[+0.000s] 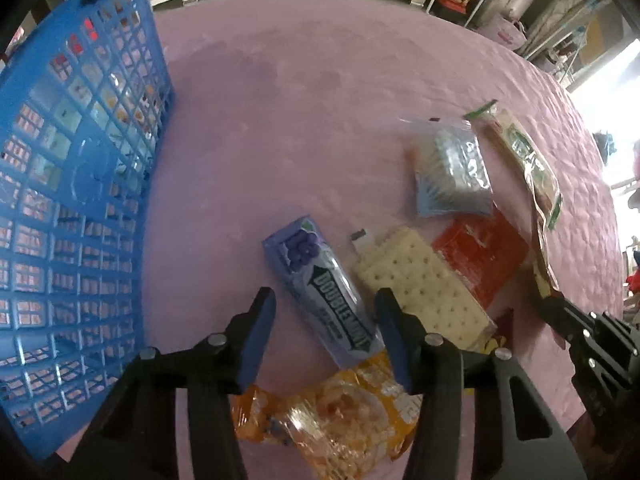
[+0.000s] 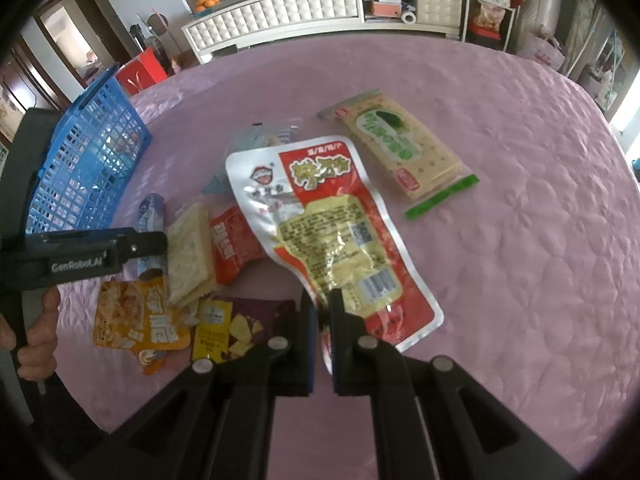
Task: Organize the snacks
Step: 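Grasp the red-and-white snack bag with the right gripper while the left grasps the purple gum pack, then carry the red-and-white bag and the gum pack over the blue basket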
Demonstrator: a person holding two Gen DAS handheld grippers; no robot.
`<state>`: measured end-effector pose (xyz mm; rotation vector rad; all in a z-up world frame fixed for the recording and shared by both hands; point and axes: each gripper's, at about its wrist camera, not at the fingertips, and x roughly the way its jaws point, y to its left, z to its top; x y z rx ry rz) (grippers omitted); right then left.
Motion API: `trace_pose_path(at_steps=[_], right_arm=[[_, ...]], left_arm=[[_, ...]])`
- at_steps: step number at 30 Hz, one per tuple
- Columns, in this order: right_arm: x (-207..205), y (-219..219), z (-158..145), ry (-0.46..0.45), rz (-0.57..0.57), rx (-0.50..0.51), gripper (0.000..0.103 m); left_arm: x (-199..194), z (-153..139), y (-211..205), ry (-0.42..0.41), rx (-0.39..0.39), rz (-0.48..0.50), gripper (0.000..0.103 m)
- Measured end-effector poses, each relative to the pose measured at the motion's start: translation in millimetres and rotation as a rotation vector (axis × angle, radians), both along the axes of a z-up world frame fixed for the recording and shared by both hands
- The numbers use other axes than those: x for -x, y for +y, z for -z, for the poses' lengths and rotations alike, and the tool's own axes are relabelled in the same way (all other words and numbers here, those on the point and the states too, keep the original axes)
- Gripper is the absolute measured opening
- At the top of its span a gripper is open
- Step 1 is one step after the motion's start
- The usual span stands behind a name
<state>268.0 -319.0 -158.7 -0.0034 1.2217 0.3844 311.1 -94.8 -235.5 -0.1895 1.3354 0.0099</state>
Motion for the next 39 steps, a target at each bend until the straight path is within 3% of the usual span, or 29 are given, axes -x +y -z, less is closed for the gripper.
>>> trace_pose_path(at_steps=[6, 13, 22, 27, 39], right_arm=[[0.5, 0.5, -4.1, -0.009, 0.007, 0.000, 0.009], [5.8, 5.2, -18.4, -0.031, 0.003, -0.007, 0.008], [19.1, 15.1, -54.0, -0.072, -0.002, -0.039, 0.002], [29.6, 27.7, -78.4, -0.110, -0.011, -0.079, 0.002], [41.9, 76.2, -130.2, -0.216, -0.060, -0.102, 0.002]], left_arm=[[0.2, 2.4, -7.8, 0.011, -0.004, 0.017, 0.036], [11.3, 2.2, -19.8, 0.001, -0.013, 0.049, 0.032], [47.6, -46.7, -36.2, -0.134, 0.029, 0.146, 0.028], [60.0, -76.5, -33.6, -0.220, 0.067, 0.184, 0.021], [85.7, -133.6, 13.7, -0.323, 0.100, 0.164, 0.020]])
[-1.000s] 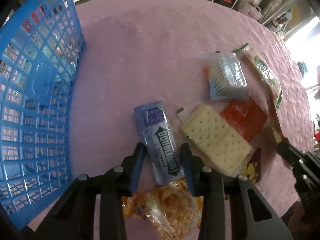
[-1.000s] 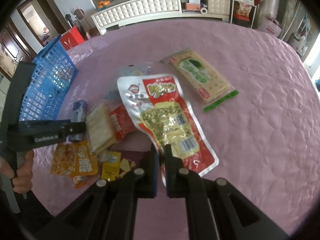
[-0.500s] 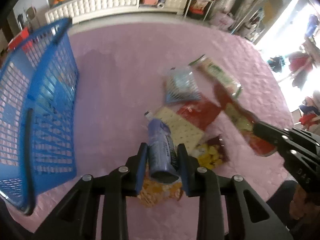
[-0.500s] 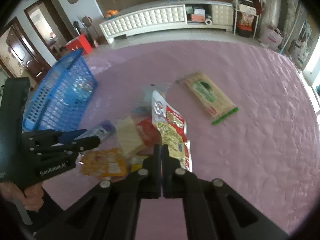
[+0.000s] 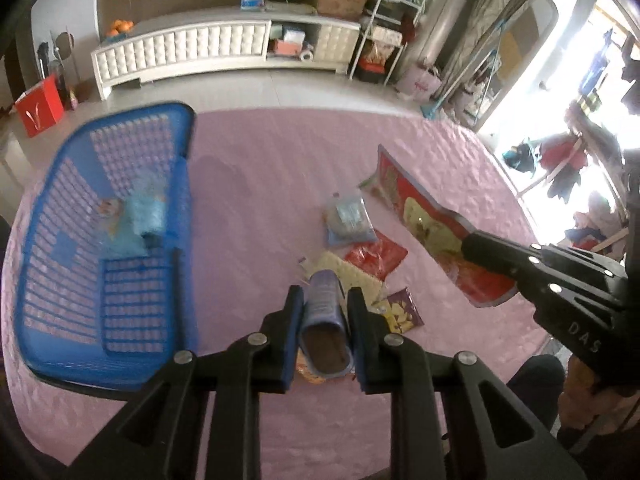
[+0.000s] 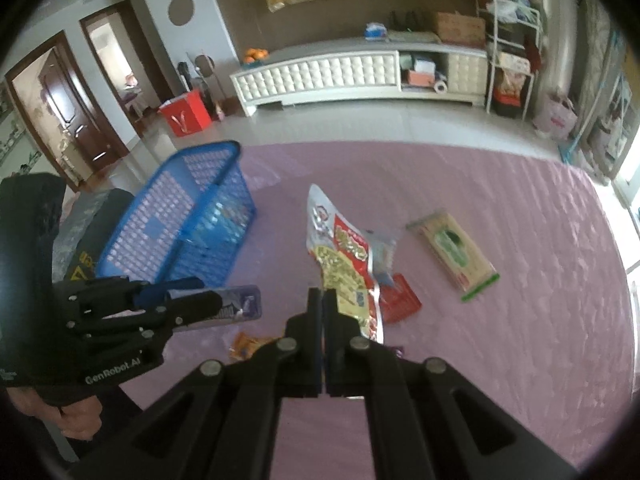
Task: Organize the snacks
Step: 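Carry the red-and-white bag and the gum pack over the blue basket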
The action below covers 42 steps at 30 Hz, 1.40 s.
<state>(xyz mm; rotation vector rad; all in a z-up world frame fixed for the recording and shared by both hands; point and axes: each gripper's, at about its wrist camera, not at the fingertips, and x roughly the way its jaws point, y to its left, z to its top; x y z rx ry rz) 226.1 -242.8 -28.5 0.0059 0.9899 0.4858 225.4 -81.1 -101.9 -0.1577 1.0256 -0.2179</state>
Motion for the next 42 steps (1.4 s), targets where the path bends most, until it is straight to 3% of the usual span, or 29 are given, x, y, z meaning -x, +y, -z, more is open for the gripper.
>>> trace_pose_path(at_steps=[7, 14, 23, 31, 42], right_arm=[[2.4, 36.2, -27.9, -0.059, -0.058, -0.037, 0.002], [1.6, 92.5, -43.6, -0.102, -0.151, -0.049, 0.002], [-5.6, 168.1, -40.6, -0.112, -0.261, -0.059, 0.002], [-10.0, 223.4, -7.5, -0.045, -0.346, -0.025, 0.002], [-6.0, 256.3, 42.0, 0.100, -0.335, 0.028, 0.002]], left_arm=[[14.7, -35.0, 42.1, -0.078, -0.015, -0.050, 0.020], [26.7, -64.5, 109.2, -0.134, -0.026, -0.147, 0.020], [37.8, -69.0, 176.7, -0.136, -0.042, -0.257, 0.020], [49.6, -53.9, 218.3, -0.119, -0.022, -0.311, 0.020], [50.3, -42.5, 249.6, -0.105, 0.019, -0.341, 0.020]])
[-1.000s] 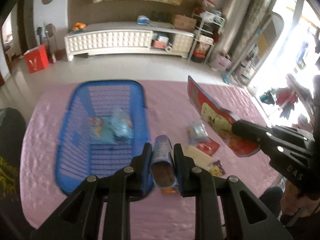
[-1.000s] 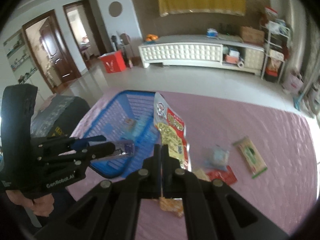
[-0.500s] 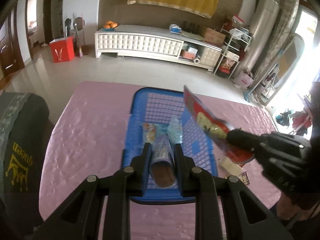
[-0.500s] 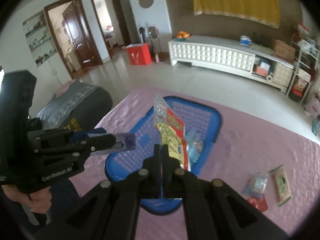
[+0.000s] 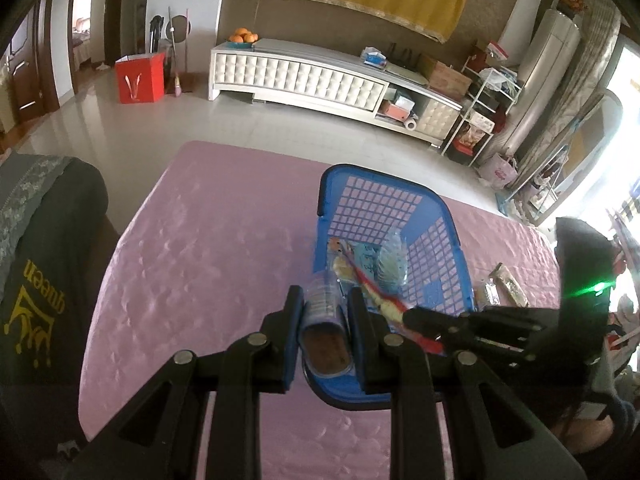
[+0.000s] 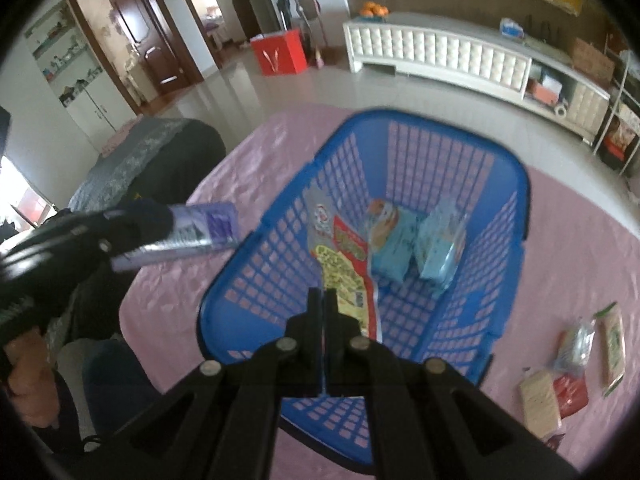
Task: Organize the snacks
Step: 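Carry the red-and-white bag and the gum pack over the blue basket, then open the right gripper to drop the red-and-white bag into the basket while the left holds the gum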
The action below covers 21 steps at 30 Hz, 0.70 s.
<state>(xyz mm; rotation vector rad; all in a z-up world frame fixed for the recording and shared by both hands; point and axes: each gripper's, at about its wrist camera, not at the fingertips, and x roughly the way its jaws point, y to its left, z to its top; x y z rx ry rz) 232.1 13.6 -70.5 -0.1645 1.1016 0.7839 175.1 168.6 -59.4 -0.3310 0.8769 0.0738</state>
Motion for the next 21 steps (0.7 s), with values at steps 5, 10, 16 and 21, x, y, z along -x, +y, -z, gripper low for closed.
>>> trace_pose_path(at_steps=[5, 10, 16, 21], right_arm=[[5.9, 7.1, 13.0, 0.048, 0.010, 0.008, 0.002], [6.6, 20.6, 20.5, 0.091, 0.008, 0.017, 0.002], [13.6, 30.5, 21.1, 0.024, -0.029, 0.086, 0.019], [18.6, 25.4, 11.5, -0.005, -0.046, 0.056, 0.079]], left_arm=[[0.0, 6.6, -1.2, 0.010, 0.003, 0.007, 0.020], [3.0, 8.7, -2.0, 0.014, 0.001, 0.010, 0.020], [4.7, 8.5, 1.0, 0.015, -0.005, 0.008, 0.020], [6.2, 7.0, -1.3, 0.015, -0.010, 0.022, 0.020]])
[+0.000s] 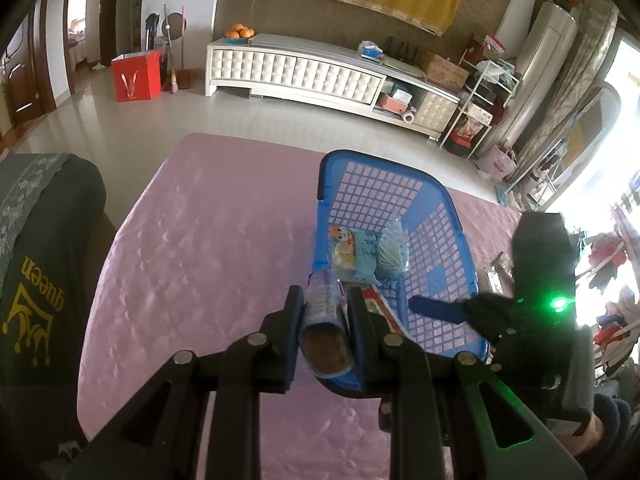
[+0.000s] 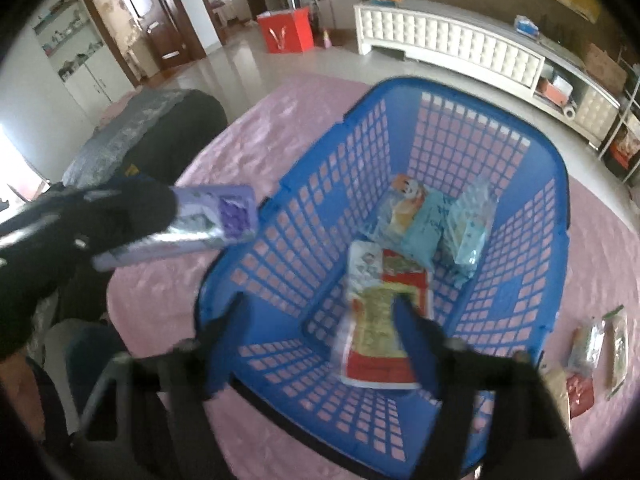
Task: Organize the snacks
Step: 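Open the right gripper to drop the red-and-white bag into the basket while the left holds the gum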
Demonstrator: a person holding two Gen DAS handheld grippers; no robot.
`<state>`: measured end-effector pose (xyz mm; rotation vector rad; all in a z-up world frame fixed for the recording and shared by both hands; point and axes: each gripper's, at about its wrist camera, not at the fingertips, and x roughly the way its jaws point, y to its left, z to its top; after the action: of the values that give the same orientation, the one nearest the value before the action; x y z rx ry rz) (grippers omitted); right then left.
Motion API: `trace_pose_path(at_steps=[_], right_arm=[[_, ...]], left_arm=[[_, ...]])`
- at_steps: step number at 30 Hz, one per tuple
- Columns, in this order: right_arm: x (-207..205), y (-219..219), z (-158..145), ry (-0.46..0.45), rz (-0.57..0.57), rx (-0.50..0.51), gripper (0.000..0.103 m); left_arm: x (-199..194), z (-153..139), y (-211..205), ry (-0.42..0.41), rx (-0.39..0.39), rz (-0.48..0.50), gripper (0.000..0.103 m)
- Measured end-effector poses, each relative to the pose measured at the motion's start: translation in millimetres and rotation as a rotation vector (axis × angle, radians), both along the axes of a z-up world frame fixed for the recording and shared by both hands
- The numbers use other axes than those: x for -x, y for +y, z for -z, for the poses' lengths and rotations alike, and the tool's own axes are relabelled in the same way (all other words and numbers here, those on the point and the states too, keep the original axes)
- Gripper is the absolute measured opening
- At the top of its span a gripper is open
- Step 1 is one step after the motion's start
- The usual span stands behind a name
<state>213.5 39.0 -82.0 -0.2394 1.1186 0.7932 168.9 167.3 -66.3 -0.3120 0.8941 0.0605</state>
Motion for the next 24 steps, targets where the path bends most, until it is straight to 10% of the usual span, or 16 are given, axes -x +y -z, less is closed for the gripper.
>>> trace_pose_path(at_steps=[24], right_arm=[[-27.9, -89.0, -33.8, -0.108, 0.214, 0.019, 0.080]], left_arm=[[-31.0, 2.9, -76.7, 0.047, -0.046, 0.152, 0.020]])
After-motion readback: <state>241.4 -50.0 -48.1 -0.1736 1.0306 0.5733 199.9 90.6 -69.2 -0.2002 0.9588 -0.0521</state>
